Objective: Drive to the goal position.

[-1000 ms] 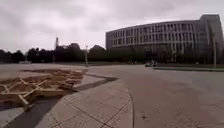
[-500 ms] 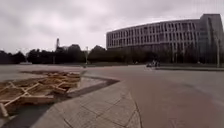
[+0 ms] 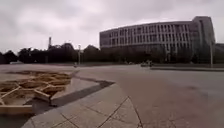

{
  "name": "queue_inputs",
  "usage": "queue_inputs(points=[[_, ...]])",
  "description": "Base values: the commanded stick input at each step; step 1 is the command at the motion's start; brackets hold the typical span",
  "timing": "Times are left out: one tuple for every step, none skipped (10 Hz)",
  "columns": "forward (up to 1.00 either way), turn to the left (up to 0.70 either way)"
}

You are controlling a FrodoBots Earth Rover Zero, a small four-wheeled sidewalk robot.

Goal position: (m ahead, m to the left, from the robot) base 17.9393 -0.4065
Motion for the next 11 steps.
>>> queue_inputs(points=[[0.65, -0.33], [0.65, -0.33], [0.64, -0.32], [0.62, -0.31], [0.57, 0.00], [0.56, 0.00], [0.56, 0.00], [0.56, 0.00], [0.56, 0.00], [0.55, 0.00], [0.54, 0.00]])
